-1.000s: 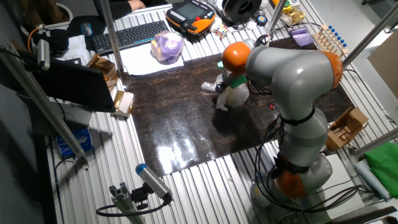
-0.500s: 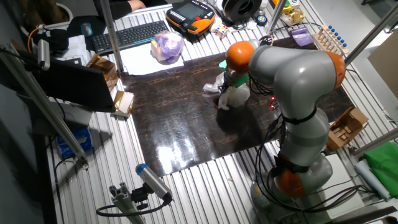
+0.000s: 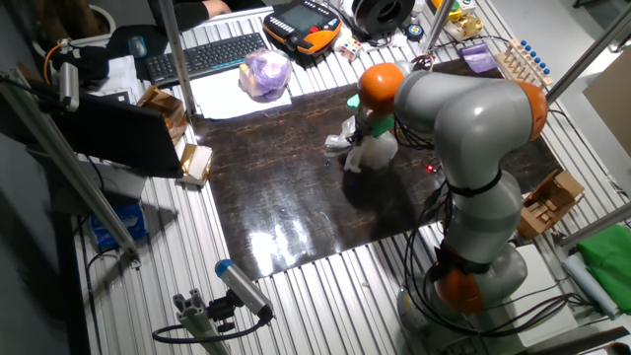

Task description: Pick up a bag of things

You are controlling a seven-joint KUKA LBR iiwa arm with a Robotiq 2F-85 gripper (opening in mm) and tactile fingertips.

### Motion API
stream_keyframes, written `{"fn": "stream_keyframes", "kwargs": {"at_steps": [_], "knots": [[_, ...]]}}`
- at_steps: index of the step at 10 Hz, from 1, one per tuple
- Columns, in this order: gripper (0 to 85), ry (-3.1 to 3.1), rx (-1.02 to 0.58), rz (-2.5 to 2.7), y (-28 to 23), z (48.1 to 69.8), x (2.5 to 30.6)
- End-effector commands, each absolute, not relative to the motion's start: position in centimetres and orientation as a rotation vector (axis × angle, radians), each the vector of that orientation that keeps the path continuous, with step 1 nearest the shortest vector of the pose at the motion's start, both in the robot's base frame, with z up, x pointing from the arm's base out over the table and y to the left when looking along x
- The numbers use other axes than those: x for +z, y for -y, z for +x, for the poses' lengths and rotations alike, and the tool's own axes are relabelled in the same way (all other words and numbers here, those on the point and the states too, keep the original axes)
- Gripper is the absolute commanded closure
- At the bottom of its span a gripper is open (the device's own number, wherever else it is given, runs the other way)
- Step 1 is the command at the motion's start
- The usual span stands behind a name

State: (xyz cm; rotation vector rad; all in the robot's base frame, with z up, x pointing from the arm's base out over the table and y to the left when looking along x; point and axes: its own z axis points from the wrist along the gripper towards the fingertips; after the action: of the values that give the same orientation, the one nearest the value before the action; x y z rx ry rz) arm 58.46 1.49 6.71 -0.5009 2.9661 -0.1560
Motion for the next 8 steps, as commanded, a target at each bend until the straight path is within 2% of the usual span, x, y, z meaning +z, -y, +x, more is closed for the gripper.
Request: {"fn": "stream_keyframes", "kwargs": {"at_steps": [1, 3, 8], "knots": [[84.3, -2.972, -0.152, -0.501, -1.7, 58.6, 7.1], [84.3, -3.003, -0.113, -0.496, -2.0, 58.8, 8.2], [84.3, -3.106, -0.042, -0.447, -3.7, 58.7, 13.4]]}}
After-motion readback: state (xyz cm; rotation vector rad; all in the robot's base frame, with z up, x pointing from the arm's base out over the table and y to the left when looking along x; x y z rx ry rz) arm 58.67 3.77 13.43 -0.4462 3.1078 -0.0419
